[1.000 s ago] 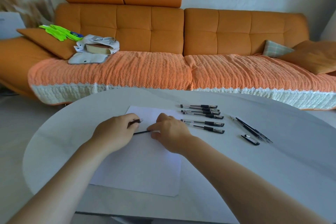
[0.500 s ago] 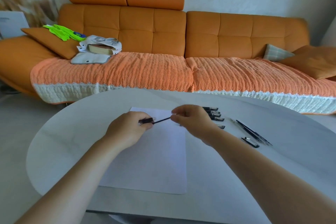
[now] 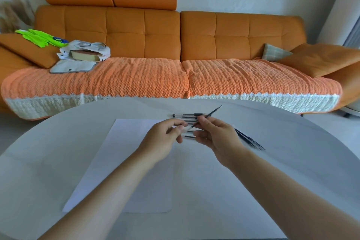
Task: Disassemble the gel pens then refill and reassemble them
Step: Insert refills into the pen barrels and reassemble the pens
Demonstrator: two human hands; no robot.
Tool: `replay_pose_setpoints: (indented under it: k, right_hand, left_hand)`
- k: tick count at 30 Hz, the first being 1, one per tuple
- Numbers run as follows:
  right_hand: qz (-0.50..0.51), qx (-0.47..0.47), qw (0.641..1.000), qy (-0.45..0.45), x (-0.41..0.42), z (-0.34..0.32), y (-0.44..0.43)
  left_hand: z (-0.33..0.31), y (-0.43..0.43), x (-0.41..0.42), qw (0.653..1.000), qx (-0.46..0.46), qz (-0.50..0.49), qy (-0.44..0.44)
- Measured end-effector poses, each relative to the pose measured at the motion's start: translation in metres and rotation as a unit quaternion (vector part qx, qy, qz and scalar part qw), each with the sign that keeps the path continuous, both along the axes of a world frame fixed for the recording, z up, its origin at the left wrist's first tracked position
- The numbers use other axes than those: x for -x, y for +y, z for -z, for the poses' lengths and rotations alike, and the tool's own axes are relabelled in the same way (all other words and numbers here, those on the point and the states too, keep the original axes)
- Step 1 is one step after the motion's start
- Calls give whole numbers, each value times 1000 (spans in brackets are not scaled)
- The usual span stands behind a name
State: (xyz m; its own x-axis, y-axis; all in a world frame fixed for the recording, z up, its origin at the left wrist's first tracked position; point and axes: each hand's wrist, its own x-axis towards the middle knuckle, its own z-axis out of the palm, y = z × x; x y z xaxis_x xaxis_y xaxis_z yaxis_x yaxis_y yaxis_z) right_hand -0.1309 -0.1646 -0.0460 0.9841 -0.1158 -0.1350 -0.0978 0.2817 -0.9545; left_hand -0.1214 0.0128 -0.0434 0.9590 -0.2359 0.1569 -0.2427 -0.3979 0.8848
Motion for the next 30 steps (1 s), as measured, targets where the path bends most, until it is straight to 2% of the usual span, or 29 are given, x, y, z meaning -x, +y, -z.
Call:
replay_pose_setpoints:
  k: [4, 13, 18, 23, 30]
  right_hand:
    - [58, -35, 998, -3, -2, 5, -18]
    - [79, -52, 995, -26, -8, 3, -44]
    - [64, 1, 996, -60, -9, -3, -54]
    - [30, 37, 994, -96, -9, -14, -62]
    - [-8, 90, 991, -102, -8, -25, -78]
  left_hand:
    - [6, -14, -5, 999, -27, 22, 13]
    - [10, -36, -8, 997, -22, 62, 28]
    - [8, -43, -5, 996, 26, 64, 55]
    - [5, -50, -2, 985, 96, 76, 118]
    - [3, -59, -1, 987, 85, 80, 107]
